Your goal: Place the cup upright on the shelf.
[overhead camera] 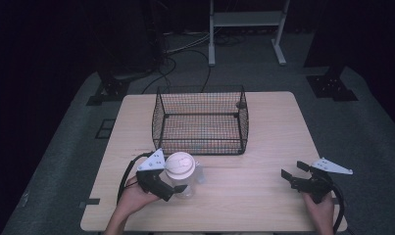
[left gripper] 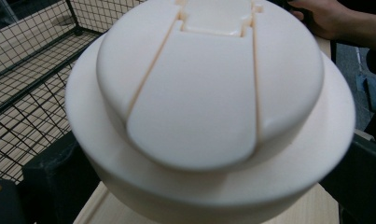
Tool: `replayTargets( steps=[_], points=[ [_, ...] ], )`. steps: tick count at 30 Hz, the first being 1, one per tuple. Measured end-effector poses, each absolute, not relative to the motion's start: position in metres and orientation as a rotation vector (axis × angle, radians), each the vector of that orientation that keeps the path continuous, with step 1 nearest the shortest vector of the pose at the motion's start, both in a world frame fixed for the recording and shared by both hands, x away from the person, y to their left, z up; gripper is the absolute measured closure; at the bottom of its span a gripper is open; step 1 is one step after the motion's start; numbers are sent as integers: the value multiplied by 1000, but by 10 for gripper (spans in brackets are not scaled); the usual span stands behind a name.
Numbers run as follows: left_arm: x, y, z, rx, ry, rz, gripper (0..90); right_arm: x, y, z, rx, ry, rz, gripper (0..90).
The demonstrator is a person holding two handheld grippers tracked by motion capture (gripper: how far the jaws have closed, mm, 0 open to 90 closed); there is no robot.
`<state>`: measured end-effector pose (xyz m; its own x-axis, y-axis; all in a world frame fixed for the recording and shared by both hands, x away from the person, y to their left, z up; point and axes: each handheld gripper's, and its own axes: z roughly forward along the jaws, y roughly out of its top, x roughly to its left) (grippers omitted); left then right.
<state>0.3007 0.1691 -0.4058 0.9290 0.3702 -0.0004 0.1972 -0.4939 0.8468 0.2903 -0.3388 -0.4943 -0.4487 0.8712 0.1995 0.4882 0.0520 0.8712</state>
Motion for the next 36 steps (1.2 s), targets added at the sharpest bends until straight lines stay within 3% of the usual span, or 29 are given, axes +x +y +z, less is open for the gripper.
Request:
replayTargets(
  steps=[10,21,25,36],
  points=[
    [305,165,-415,2132,409,219,10,290,-339,-494,1363,1956,1364,165],
    [306,164,-409,2116,389,213,61,290,-339,-494,1363,1957,1364,163],
    [306,165,-409,2116,388,214,126,290,-339,-494,1363,1957,1365,162],
    [305,165,-409,2122,368,224,152,290,-339,-494,1363,1957,1364,162]
  ],
)
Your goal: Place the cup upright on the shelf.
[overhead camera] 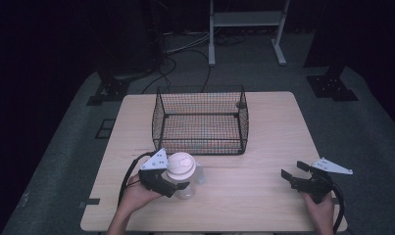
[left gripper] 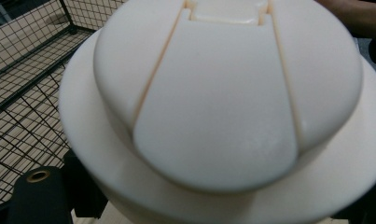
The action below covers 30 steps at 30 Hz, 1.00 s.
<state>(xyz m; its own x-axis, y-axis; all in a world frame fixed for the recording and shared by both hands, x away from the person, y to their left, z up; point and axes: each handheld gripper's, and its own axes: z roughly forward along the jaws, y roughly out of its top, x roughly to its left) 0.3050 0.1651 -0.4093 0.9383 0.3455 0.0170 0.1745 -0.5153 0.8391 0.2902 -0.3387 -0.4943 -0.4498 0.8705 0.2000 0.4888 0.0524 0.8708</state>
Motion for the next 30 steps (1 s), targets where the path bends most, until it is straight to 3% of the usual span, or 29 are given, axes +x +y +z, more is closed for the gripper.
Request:
replayTargets(
  steps=[21,30],
  points=[
    [306,164,-406,2137,358,237,154,290,-339,-494,1361,1957,1364,159],
    [314,163,-387,2124,330,227,155,290,-339,-494,1361,1957,1363,159]
  ],
)
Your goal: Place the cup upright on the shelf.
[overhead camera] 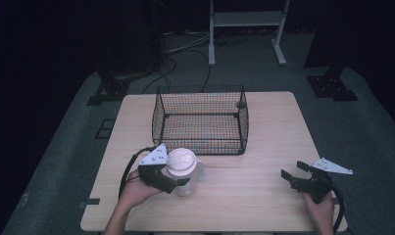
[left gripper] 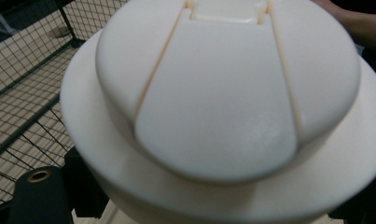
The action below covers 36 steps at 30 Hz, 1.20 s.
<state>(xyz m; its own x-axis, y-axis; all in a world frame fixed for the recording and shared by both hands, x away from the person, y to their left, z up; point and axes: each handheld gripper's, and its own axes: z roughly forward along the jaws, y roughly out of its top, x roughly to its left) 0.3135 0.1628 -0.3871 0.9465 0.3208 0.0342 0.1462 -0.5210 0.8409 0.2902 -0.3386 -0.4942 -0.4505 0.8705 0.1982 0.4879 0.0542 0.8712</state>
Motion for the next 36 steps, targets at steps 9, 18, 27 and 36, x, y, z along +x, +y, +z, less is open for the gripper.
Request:
replayTargets(
  steps=[9,18,27,36],
  points=[
    [347,159,-342,2083,290,202,155,290,-339,-494,1359,1957,1365,159],
    [370,145,-302,2071,253,212,154,291,-339,-494,1352,1961,1361,159],
    [398,129,-279,2103,242,206,154,291,-339,-494,1351,1962,1366,158],
    [429,118,-274,2111,293,211,154,291,-339,-494,1347,1964,1366,158]
  ],
)
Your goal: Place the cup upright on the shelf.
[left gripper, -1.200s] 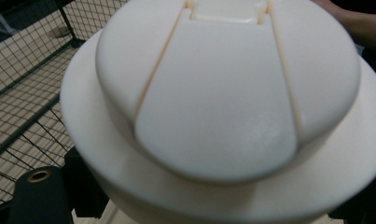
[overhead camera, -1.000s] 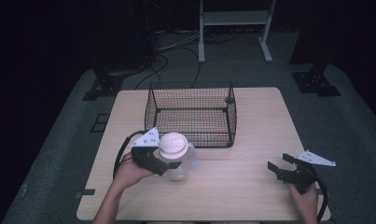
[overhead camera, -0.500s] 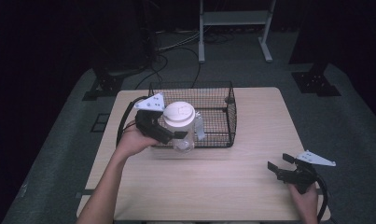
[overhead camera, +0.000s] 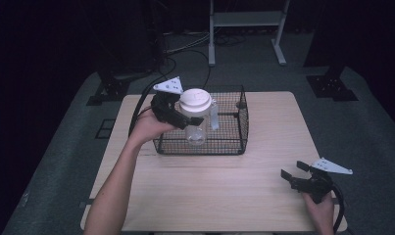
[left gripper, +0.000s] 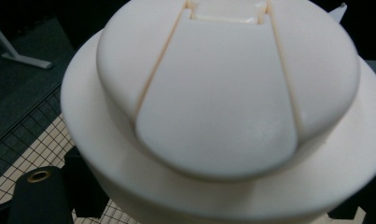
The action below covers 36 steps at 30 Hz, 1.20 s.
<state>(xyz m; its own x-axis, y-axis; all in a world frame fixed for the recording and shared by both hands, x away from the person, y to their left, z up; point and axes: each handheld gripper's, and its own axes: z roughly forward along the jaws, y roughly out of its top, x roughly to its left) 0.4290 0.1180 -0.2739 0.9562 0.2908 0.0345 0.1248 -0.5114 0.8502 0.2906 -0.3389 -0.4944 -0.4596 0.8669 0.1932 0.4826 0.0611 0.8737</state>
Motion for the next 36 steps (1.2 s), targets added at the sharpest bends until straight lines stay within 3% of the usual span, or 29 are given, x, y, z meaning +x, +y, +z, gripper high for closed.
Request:
replayTargets(
  steps=[15,36],
  points=[
    [469,102,-288,2121,352,233,154,290,-339,-494,1349,1962,1370,157],
    [498,95,-346,2156,461,207,154,290,-339,-494,1347,1964,1370,156]
  ],
)
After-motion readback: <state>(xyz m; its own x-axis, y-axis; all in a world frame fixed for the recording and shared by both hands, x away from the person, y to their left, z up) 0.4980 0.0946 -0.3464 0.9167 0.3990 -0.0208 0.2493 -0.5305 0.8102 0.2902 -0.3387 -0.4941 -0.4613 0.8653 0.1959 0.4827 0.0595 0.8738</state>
